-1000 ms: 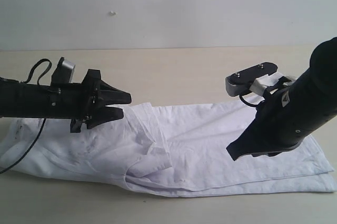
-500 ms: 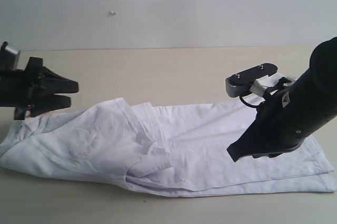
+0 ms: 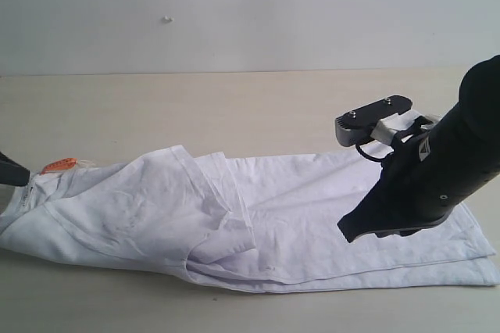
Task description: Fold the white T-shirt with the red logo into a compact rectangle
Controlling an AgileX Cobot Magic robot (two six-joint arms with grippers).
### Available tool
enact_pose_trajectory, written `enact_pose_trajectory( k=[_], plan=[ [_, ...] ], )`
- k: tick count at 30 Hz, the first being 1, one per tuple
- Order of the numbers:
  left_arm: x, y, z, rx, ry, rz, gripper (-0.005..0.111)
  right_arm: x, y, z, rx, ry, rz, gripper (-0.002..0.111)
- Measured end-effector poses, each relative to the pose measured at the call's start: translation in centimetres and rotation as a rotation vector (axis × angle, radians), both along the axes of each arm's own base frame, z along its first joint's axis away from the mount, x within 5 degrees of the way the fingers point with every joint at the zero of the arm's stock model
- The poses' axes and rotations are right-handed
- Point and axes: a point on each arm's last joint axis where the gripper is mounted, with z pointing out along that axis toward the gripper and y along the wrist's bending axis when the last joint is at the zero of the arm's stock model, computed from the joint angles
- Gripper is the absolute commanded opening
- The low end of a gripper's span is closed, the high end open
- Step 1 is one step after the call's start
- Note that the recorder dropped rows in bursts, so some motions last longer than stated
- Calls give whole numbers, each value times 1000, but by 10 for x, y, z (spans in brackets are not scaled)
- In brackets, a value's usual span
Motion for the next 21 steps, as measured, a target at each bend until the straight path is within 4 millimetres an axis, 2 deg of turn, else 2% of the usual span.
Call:
enact_pose_trajectory(
  k=[13,21],
  plan=[
    [-7,10,-10,147,93,-7,78,0,0,0,5,6,-5,0],
    [-5,10,-13,124,121,46,78,-1,1,0,10,7,-7,0]
  ],
)
